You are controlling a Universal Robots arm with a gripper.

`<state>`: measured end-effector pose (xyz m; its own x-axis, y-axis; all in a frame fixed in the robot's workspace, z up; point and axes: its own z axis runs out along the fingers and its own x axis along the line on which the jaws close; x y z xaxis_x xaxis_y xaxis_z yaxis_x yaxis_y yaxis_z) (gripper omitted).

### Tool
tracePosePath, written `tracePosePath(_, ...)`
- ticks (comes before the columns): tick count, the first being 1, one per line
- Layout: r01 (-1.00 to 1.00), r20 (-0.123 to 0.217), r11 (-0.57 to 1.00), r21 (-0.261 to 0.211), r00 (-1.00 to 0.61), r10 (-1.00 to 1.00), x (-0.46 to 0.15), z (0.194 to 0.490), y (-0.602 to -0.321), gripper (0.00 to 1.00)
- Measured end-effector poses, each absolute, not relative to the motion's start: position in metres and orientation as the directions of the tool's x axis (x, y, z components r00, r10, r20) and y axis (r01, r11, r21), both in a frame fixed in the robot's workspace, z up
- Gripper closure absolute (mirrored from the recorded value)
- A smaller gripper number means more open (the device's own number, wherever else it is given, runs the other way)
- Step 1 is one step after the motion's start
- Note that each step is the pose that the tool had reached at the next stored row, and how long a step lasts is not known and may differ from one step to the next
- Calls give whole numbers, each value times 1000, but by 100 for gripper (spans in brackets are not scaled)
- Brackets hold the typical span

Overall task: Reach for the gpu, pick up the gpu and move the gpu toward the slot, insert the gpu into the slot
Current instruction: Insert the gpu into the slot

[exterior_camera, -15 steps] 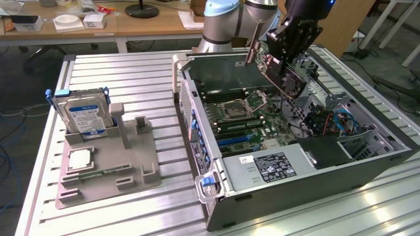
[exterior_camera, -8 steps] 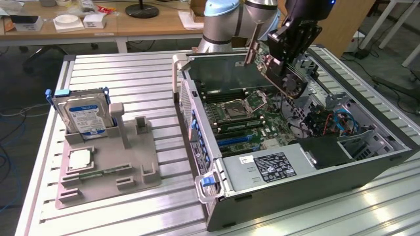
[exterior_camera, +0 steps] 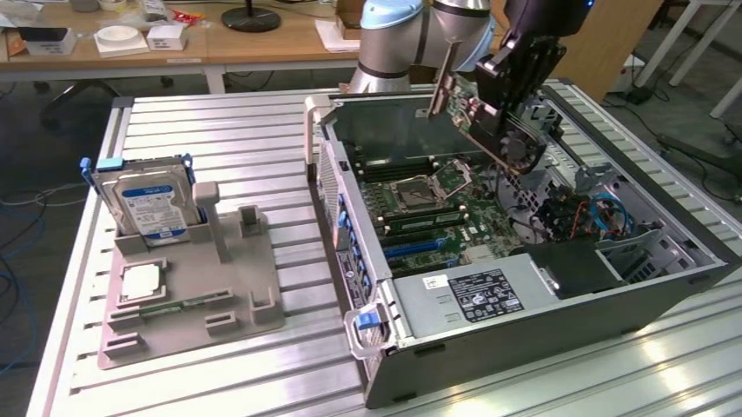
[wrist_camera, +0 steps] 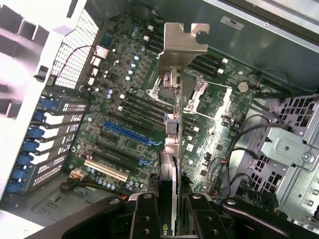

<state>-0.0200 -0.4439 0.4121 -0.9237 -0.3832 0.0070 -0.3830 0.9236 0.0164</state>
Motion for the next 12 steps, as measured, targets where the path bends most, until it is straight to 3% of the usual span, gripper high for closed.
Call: tracePosePath(12,-495,7,868,16,-868,-496,-20,412,-444,74)
